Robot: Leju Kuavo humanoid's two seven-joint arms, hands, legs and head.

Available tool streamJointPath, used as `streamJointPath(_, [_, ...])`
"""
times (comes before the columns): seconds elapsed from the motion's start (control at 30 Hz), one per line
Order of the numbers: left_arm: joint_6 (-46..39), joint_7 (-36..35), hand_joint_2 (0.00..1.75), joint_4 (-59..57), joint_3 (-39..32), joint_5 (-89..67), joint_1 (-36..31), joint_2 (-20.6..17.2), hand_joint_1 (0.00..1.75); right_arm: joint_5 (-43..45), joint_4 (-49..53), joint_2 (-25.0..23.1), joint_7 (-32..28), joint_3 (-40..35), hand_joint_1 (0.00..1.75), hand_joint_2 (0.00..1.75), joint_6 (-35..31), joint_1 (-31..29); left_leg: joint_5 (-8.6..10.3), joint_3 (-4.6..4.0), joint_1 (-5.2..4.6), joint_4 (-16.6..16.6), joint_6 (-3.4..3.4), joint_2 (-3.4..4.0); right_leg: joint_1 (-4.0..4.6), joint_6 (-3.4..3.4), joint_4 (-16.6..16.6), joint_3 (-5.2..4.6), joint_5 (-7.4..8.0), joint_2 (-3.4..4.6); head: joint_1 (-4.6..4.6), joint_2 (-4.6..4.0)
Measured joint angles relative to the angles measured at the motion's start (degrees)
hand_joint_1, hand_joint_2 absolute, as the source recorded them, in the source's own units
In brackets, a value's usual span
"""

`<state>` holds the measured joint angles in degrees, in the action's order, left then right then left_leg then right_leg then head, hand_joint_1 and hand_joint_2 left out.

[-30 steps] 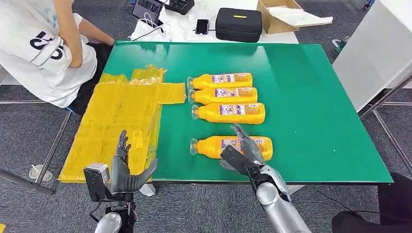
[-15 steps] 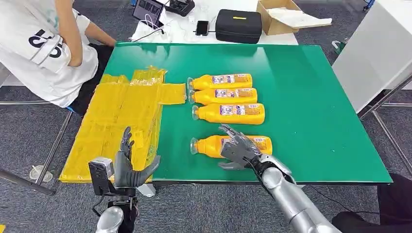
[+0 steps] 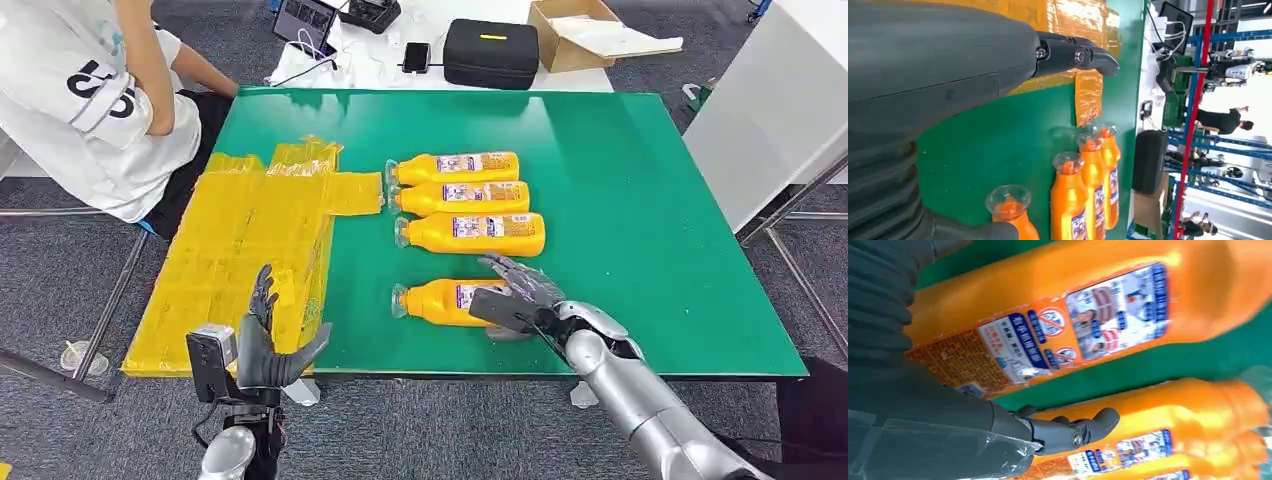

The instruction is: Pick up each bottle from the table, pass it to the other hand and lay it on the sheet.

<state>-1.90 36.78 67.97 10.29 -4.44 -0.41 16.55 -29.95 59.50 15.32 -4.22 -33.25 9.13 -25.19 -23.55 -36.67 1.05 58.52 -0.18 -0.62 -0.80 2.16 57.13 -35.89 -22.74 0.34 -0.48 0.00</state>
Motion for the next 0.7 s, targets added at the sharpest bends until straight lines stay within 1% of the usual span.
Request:
streamJointPath(0.2, [-0.3, -0.4, 1.75, -0.3, -0.3, -0.1, 0.0, 0.0, 0.00, -1.4, -0.3, 0.6, 1.8, -2.6, 0.00, 1.75, -0.5, -0.7, -0.01, 0.00, 0.01, 0.0, 0.00, 0.01, 0.01, 0.00, 0.0, -0.01, -0.01, 0.00, 0.00, 0.00])
streamJointPath(0.53, [-0.3, -0.7, 1.75, -0.5, -0.4, -0.2, -0.1, 0.0, 0.00, -1.7, -1.7, 0.8, 2.2, -4.3, 0.02, 1.75, -0.2, -1.8, -0.01, 0.06, 0.00, 0.0, 0.00, 0.01, 0.00, 0.00, 0.0, 0.03, 0.00, 0.01, 0.00, 0.02])
streamJointPath(0.57, [-0.3, -0.7, 1.75, -0.7, -0.4, -0.2, -0.2, 0.0, 0.00, -1.6, -2.1, 0.8, 2.3, -4.6, 0.44, 1.75, 0.2, -2.1, -0.01, 0.07, 0.00, 0.0, 0.00, 0.02, 0.00, 0.00, 0.0, 0.03, 0.00, 0.01, 0.00, 0.00])
streamJointPath(0.6, [-0.3, -0.8, 1.75, -0.8, -0.4, -0.2, -0.3, 0.0, 0.00, -1.4, -2.7, 0.8, 2.3, -5.0, 1.66, 1.75, 0.7, -2.5, -0.01, 0.09, 0.01, 0.0, 0.00, 0.03, 0.00, 0.00, 0.0, 0.04, 0.00, 0.01, 0.00, 0.00])
streamJointPath(0.63, [-0.3, -0.9, 1.75, -0.9, -0.3, -0.2, -0.4, 0.0, 0.00, -1.2, -3.1, 0.8, 2.3, -5.3, 1.75, 1.75, 0.9, -2.9, -0.01, 0.12, 0.01, 0.0, 0.00, 0.03, 0.00, 0.00, 0.0, 0.06, 0.00, 0.01, 0.00, 0.00])
streamJointPath(0.7, [-0.3, -1.0, 1.75, -1.1, -0.3, -0.2, -0.6, 0.1, 0.00, -0.7, -4.4, 0.8, 1.9, -5.8, 1.75, 1.75, 1.2, -3.7, -0.01, 0.18, 0.01, 0.0, 0.00, 0.02, 0.01, 0.00, 0.0, 0.12, -0.01, 0.00, 0.02, 0.00])
